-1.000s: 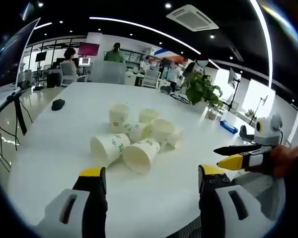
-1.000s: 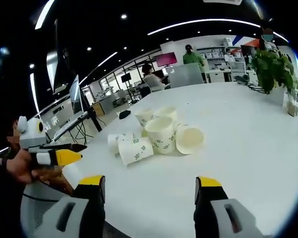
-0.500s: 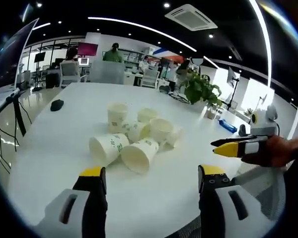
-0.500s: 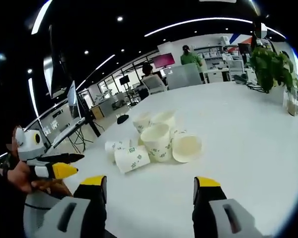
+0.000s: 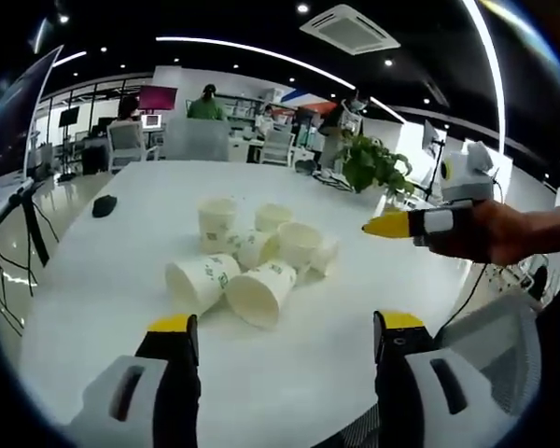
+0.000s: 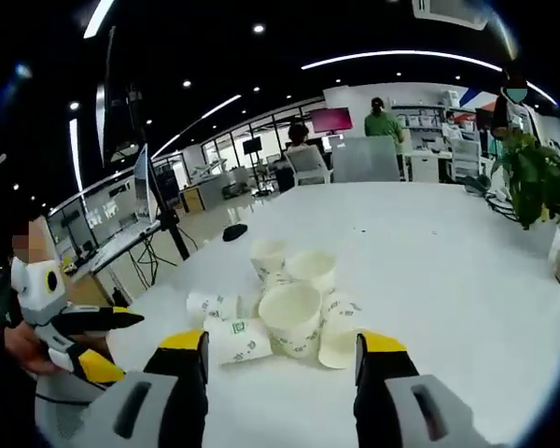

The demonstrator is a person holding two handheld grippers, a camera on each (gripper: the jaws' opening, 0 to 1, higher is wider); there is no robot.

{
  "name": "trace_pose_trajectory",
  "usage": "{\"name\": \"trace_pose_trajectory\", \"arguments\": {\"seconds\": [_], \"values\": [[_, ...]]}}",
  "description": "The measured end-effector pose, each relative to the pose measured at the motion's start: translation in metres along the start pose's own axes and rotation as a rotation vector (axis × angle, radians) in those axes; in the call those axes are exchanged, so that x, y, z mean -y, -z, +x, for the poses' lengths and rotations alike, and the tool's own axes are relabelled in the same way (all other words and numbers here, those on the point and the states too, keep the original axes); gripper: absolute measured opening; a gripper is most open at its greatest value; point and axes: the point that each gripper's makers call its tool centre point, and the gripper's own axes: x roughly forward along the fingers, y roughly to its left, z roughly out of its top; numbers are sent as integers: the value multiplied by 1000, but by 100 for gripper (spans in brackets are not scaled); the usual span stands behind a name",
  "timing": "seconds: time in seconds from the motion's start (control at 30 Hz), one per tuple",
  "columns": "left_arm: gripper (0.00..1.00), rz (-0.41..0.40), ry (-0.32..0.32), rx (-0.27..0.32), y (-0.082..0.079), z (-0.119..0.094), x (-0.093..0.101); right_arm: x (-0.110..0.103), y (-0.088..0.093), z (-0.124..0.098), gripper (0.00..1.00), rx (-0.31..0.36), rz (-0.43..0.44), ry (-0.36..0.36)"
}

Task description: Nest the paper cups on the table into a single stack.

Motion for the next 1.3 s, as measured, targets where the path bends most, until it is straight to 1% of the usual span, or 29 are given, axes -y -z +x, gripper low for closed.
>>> {"name": "trace_pose_trajectory", "arguments": {"seconds": [0.07,0.13,0.17,0.23,0.27,0.3,0.37,0.47,0.5,0.57,0.63,0.7,0.73,0.8,0.9,0.97,1.0,1.03,1.13,1.17,1.2,1.23,1.27,1.3], "values": [[76,-10,-4,8,-1,-1,-2,3,-11,5,62,7,1,6],[76,-19,-7,11,-2,-2,-2,5,-18,9,61,12,-1,6],[75,-21,-9,12,-2,-2,-1,2,-24,15,61,16,-4,2],[75,-23,-13,13,-3,-2,-2,-1,-32,16,61,18,-15,-4],[75,-27,-13,15,-3,-3,-3,0,-33,19,61,16,-22,-8],[75,-28,-14,17,-3,-3,-3,2,-33,27,61,10,-30,-15],[75,-30,-15,19,-3,-2,-3,-6,-35,31,61,2,-48,-26],[74,-35,-15,17,-3,-2,-4,-8,-39,39,60,-11,-66,-33],[74,-36,-15,17,-3,-3,-3,-3,-40,41,59,-17,-69,-31],[74,-38,-17,26,-6,-4,-3,-3,-42,48,56,-36,-80,-31],[74,-46,-23,36,-7,-4,-6,-1,-42,51,56,-58,-99,-29],[74,-56,-27,38,-7,-4,-8,6,-43,55,56,-79,-110,-19],[74,-60,-30,40,-7,-4,-9,12,-44,57,55,-87,-98,-8],[74,-61,-31,39,-6,-4,-10,15,-44,61,53,-95,-84,-7],[74,-59,-32,42,-7,-4,-10,21,-40,71,52,-133,-108,-6],[73,-60,-30,39,-7,-4,-9,21,-37,70,49,-162,-117,-2],[73,-60,-30,39,-7,-4,-9,22,-36,70,48,-166,-118,-2],[73,-60,-29,38,-7,-5,-8,25,-34,78,47,-182,-126,-2],[73,-66,-31,34,-7,-5,-9,30,-22,83,41,-236,-128,6],[73,-69,-31,36,-7,-5,-10,32,-18,85,38,-252,-121,6],[73,-70,-32,39,-8,-5,-11,38,-12,92,35,-274,-109,5],[73,-72,-33,42,-8,-5,-12,41,-10,95,31,-282,-101,8],[73,-72,-33,43,-8,-4,-14,40,-7,91,28,-299,-95,9],[72,-71,-34,43,-8,-4,-14,40,-4,90,27,-312,-92,6]]}}
